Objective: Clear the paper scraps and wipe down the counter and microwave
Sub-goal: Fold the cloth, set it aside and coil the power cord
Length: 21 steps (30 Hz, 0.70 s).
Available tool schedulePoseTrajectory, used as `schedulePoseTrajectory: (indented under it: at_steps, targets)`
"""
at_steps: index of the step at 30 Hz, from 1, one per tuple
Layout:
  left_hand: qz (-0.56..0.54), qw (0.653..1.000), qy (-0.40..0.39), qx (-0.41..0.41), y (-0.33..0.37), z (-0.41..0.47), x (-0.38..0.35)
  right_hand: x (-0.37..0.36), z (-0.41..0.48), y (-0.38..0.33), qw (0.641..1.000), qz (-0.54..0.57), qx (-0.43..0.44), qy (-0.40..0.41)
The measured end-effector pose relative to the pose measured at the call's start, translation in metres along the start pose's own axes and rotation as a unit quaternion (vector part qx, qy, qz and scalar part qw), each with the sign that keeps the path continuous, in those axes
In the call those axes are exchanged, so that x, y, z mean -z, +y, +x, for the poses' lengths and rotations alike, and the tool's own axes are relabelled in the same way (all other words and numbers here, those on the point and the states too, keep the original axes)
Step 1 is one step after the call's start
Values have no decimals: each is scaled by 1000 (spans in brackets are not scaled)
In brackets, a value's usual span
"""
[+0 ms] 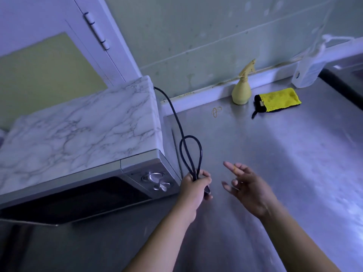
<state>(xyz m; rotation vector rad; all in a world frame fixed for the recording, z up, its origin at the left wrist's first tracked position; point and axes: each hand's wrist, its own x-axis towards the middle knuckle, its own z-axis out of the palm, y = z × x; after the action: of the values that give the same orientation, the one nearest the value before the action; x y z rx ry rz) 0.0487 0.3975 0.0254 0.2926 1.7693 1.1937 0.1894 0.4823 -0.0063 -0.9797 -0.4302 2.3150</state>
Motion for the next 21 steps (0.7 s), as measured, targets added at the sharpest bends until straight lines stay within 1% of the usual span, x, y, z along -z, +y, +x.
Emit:
schedulePoseTrajectory:
  at_steps: [3, 6, 8, 10, 11, 12, 14, 15, 17, 19, 20, 21]
  targets:
    - [12, 1000, 5, -19, 11, -11, 3, -7, -14, 4, 996, -91, 5, 3]
    - [31, 999, 13, -33, 22, -19, 3, -22, -23, -5, 976, -219, 11, -16]
    - [65, 996, 25, -49, 27, -24, 3, -37, -23, -19, 948, -312, -11, -62]
    - [129, 988, 33, -81, 32, -29, 2, -59, -21, -29, 917, -372, -68, -127]
    - [190, 975, 36, -107, 34, -30, 0, -70, -18, -30, 913, -369, -100, -143]
    - [274, 952, 40, -132, 37, -30, -1, -81, -16, -29, 913, -359, -131, -144]
    - [444, 881, 69, -148, 44, -33, -6, -106, -15, -23, 907, -364, -176, -122]
    - [492, 856, 85, -136, 49, -34, -8, -116, -15, -19, 907, -363, -189, -104]
    - [529, 836, 92, -113, 56, -37, -4, -130, -14, -15, 915, -343, -202, -68]
    - [541, 828, 74, -125, 62, -40, 5, -136, -12, -13, 928, -312, -198, -43]
    - [535, 832, 59, -132, 63, -43, 10, -136, -11, -13, 937, -290, -194, -35]
    - [512, 846, 52, -144, 63, -45, 15, -135, -9, -12, 943, -271, -190, -31]
